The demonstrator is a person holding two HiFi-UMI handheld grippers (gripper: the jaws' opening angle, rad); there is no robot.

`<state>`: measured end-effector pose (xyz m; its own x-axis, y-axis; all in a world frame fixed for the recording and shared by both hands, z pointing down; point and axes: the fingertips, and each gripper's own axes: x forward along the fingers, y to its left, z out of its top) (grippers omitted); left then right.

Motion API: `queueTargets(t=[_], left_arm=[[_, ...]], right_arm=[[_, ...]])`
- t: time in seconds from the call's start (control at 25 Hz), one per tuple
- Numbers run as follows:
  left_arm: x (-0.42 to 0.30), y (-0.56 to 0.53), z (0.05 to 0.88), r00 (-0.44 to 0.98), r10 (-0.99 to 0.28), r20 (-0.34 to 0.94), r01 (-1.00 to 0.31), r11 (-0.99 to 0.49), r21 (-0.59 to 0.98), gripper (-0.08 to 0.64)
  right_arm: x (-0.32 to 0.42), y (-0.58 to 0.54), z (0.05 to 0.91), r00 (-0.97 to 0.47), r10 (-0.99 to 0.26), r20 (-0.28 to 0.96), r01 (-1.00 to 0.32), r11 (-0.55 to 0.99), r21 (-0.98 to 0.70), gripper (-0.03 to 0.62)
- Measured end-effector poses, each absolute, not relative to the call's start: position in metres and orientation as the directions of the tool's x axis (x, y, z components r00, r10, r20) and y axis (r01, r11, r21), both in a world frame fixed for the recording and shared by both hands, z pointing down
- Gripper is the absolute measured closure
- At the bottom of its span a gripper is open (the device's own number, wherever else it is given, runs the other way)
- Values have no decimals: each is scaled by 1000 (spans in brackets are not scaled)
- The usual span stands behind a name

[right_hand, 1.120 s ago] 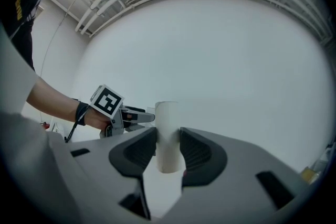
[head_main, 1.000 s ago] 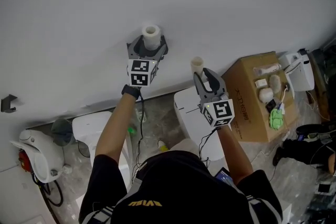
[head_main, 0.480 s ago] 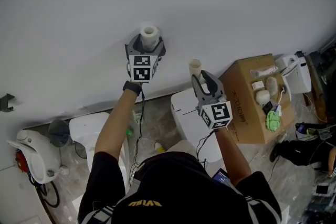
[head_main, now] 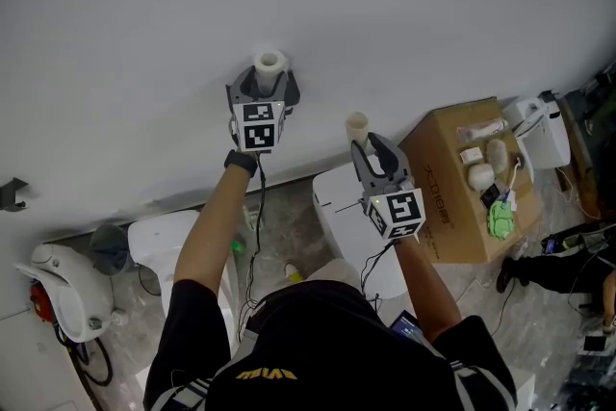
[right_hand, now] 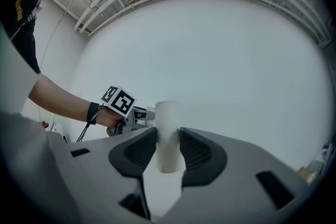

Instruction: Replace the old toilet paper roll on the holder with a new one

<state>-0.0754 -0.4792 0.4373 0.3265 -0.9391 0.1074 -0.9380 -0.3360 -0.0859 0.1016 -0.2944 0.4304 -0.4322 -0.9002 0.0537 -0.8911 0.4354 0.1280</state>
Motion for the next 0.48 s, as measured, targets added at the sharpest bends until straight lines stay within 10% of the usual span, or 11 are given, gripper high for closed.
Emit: queueTargets(t=[0.48], left_arm=[[-76,-476,438,351,-930,111,-927,-362,-99,308]], right_arm=[[93,-292,426,-442,-896,48,-886,444,134,454]])
